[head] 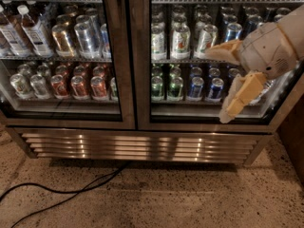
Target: Open right fridge door
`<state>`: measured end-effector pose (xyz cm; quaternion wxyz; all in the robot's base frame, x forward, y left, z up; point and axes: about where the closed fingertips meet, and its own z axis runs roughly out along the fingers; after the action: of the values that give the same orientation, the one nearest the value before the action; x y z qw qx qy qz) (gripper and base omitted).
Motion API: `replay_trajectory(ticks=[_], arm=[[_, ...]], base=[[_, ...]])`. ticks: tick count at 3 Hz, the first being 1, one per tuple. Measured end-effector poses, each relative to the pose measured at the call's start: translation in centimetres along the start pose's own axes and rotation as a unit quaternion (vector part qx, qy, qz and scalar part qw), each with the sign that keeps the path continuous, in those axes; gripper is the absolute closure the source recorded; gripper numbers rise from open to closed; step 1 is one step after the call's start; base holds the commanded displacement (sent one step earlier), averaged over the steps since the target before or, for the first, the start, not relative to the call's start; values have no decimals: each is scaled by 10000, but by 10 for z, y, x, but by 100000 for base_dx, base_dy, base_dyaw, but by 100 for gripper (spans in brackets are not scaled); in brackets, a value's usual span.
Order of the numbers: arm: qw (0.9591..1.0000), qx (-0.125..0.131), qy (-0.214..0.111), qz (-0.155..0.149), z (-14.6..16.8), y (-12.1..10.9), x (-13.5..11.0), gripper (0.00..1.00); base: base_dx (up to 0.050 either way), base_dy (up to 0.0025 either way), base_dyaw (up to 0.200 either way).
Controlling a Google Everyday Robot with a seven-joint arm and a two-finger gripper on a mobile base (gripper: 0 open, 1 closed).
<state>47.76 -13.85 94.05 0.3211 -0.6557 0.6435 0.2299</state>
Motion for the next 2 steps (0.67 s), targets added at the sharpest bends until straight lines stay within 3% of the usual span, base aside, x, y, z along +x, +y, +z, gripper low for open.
replay_trajectory(ticks=[1,2], arm=[[9961,-415,-778,68,28,-2,-15,0],[9961,-415,-778,68,28,-2,-15,0]], base=[[0,0,0],[0,0,0]])
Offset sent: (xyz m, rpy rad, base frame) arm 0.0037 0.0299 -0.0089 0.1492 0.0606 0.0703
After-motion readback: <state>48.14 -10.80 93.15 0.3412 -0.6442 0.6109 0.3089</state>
